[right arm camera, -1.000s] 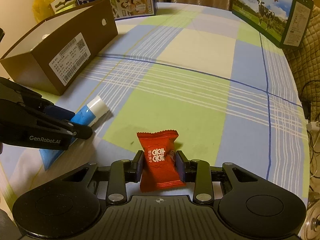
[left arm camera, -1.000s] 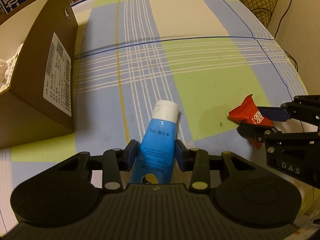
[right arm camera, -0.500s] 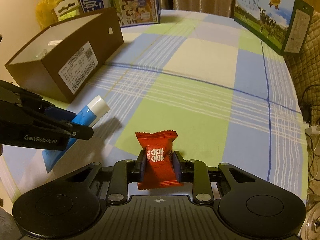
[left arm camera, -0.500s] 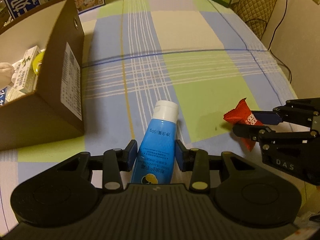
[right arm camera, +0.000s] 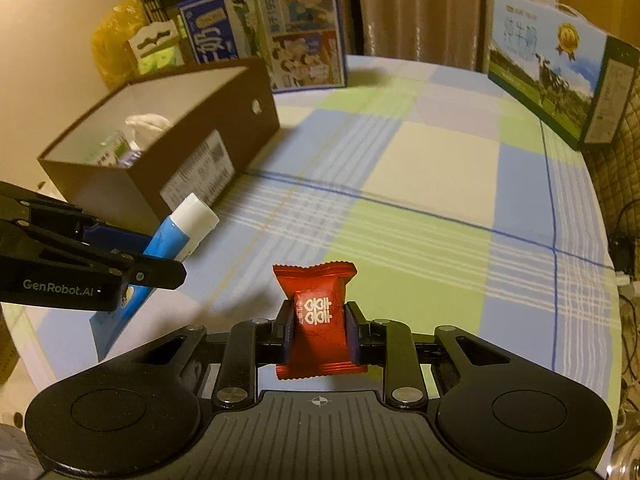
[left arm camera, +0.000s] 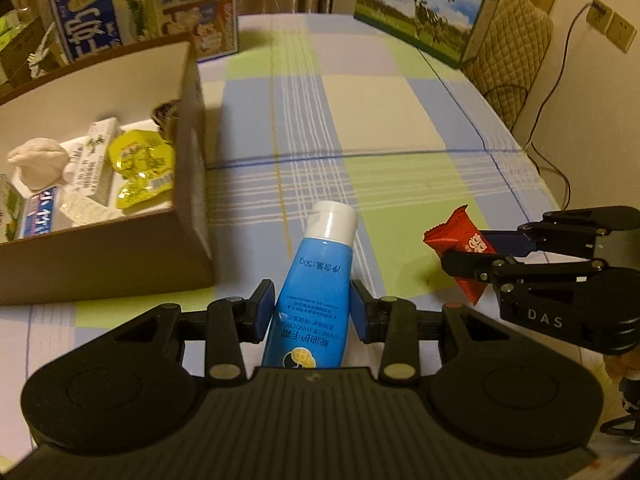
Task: Organize objects
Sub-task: 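Carry the blue tube and red candy with both tools over the open box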
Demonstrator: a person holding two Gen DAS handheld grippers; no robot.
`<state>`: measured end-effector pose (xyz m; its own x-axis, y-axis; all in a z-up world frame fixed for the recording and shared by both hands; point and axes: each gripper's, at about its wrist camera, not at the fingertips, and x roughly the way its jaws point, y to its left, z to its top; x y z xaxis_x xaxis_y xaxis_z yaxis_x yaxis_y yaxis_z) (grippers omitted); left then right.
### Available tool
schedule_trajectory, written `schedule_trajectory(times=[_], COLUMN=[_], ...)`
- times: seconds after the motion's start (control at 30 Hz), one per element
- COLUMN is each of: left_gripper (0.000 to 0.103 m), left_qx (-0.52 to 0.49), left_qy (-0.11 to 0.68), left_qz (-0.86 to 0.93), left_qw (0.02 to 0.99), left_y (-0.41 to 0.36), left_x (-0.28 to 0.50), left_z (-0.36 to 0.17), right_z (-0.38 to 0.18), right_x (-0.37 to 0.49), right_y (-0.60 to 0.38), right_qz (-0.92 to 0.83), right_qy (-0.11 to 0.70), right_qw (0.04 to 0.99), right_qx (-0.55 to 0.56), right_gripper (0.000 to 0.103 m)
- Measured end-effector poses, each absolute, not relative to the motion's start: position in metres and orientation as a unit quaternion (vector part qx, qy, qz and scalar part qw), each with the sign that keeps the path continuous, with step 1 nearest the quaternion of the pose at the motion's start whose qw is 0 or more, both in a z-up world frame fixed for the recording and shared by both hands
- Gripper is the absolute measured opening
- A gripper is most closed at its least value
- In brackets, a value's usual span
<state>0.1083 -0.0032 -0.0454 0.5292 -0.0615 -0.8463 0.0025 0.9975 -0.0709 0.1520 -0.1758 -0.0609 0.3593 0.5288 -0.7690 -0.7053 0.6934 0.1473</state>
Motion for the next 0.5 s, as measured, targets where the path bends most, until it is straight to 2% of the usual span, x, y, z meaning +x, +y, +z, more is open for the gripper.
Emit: schedule_trajectory(times=[0.5], left_gripper=[0.035], left_qx=[-0.052], left_qy=[0.436], left_qz=[0.026], left_qw=[0.898], left_y=[0.066], left_x=[0.085], left_z=[0.006], right_z=[-0.018], right_x=[0.139], right_y=[-0.106], right_qz=[0.446], right_qy=[0.374], right_qw=[0.808], right_qx=[-0.091], right_gripper=[0.023])
